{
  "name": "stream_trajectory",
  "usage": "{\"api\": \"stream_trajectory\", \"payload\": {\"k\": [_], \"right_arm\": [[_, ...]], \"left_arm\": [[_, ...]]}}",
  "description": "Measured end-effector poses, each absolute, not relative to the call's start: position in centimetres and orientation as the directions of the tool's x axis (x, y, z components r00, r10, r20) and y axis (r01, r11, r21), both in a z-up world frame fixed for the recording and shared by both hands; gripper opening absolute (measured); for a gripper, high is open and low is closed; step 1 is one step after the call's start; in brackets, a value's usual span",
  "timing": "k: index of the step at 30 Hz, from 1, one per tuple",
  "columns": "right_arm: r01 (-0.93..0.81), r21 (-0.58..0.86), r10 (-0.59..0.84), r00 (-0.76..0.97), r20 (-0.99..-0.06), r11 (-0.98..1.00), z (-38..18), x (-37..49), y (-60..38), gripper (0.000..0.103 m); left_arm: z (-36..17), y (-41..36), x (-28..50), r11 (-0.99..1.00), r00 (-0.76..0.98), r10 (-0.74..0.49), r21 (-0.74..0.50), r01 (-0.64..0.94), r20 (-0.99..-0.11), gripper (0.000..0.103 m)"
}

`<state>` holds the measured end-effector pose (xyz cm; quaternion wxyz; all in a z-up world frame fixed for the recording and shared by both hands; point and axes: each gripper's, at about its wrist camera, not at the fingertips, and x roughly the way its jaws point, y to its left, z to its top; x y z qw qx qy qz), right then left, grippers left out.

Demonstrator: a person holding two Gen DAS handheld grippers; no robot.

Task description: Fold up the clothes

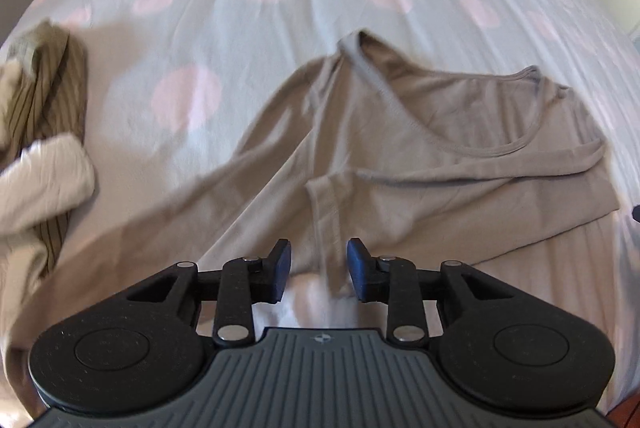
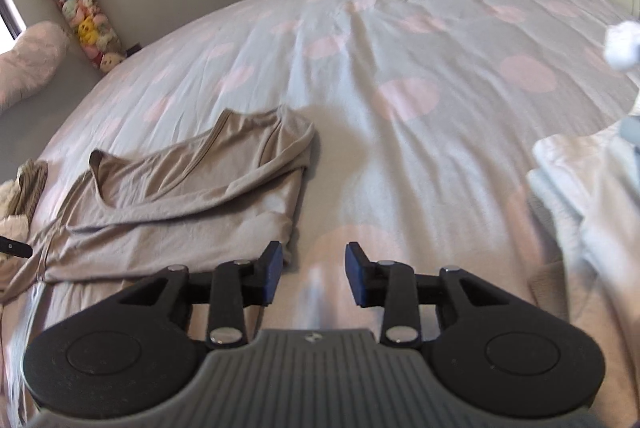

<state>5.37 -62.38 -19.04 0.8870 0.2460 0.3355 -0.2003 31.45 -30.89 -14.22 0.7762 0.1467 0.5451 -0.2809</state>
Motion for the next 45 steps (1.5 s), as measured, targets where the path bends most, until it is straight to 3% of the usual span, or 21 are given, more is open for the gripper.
{"api": "stream_trajectory", "payload": {"k": [8, 17, 31, 32, 33, 35, 45], "right_arm": [[0.490, 0.247, -0.205, 0.697, -0.687, 0.836, -19.1, 7.2, -61.2, 0.033], [0.486, 0.272, -0.177, 0.694, -0.698, 0.830, -20.1, 7.5, -61.4, 0.033], [0.489, 0.307, -0.152, 0.695, -0.703, 0.817, -21.2, 7.9, -62.0, 0.033], [0.489, 0.308, -0.151, 0.696, -0.702, 0.816, -21.2, 7.9, -62.0, 0.033], [0.489, 0.309, -0.151, 0.696, -0.702, 0.816, -21.2, 7.9, -62.0, 0.033], [0.489, 0.309, -0.151, 0.695, -0.703, 0.816, -21.2, 7.9, -62.0, 0.033], [0.484, 0.308, -0.145, 0.694, -0.705, 0.819, -21.5, 8.3, -61.9, 0.033]], "left_arm": [[-11.7, -42.0, 28.4, 0.598, 0.174, -0.421, -0.128, 0.791, -0.890, 0.028], [-12.1, -55.1, 24.6, 0.336, 0.003, -0.501, -0.191, 0.922, -0.866, 0.028], [-16.4, -65.3, 23.0, 0.231, -0.058, -0.425, -0.171, 0.958, -0.903, 0.028], [-16.8, -65.5, 23.2, 0.238, -0.058, -0.414, -0.170, 0.956, -0.908, 0.026], [-17.2, -65.7, 23.4, 0.244, -0.060, -0.404, -0.171, 0.955, -0.913, 0.014], [-17.5, -65.9, 23.8, 0.257, -0.053, -0.394, -0.166, 0.952, -0.918, 0.002], [-16.4, -67.8, 25.8, 0.225, -0.060, -0.418, -0.167, 0.960, -0.907, 0.000]]}}
